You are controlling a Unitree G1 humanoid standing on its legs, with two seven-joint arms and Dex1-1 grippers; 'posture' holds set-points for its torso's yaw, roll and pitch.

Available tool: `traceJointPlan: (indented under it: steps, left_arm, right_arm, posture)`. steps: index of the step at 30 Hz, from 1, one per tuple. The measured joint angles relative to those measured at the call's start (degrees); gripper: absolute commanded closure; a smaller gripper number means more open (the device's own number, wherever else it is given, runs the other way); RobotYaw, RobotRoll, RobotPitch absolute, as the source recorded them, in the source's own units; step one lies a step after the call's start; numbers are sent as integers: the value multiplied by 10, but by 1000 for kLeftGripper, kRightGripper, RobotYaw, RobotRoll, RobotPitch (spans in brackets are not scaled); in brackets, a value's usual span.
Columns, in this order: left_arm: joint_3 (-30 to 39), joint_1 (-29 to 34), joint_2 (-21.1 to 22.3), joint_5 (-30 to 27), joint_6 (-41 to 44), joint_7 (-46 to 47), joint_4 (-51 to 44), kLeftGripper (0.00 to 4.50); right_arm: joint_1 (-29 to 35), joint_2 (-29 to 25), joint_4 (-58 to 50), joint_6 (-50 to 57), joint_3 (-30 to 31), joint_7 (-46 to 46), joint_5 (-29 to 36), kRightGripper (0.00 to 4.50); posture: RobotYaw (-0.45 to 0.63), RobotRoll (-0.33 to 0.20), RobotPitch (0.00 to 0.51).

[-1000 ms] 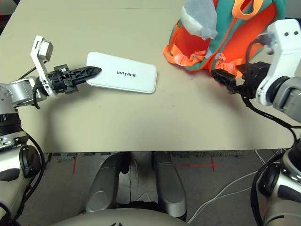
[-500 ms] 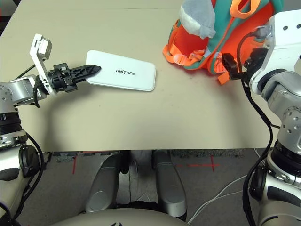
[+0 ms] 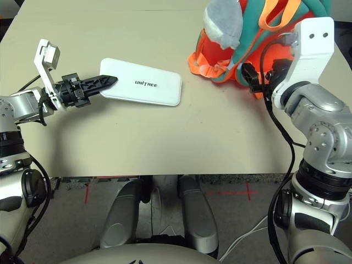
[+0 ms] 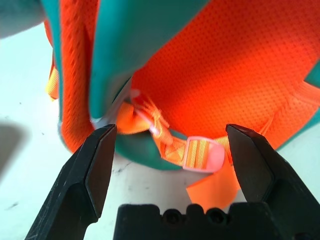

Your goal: Put the pencil case into the backpack and zip it.

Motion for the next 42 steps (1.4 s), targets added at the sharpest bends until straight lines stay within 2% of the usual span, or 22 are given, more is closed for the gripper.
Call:
traceJointPlan:
  steps: [10,19,28,42]
  left_arm:
    - [-16,-13,9,10,-16,-17,42,3218]
    - [-34,-30,11,28,-30,-38,64,3218]
    - [-31,-27,11,30,-31,-38,62,3219]
    - [2,0,-1,25,-20,-22,27,3219]
  right_arm:
    - [-57,37,-67,98,-53,5,47,0]
    - [-68,77,-102,141,-75,5,42,0]
    - [-27,85,-73,50,-25,-3,10,0]
    - [-35,112,31,-99,39,-25,-31,0]
  posture:
    - [-186,0,309]
    - [-182,0,309]
    - [-134,0,311]
    - [-100,0,322]
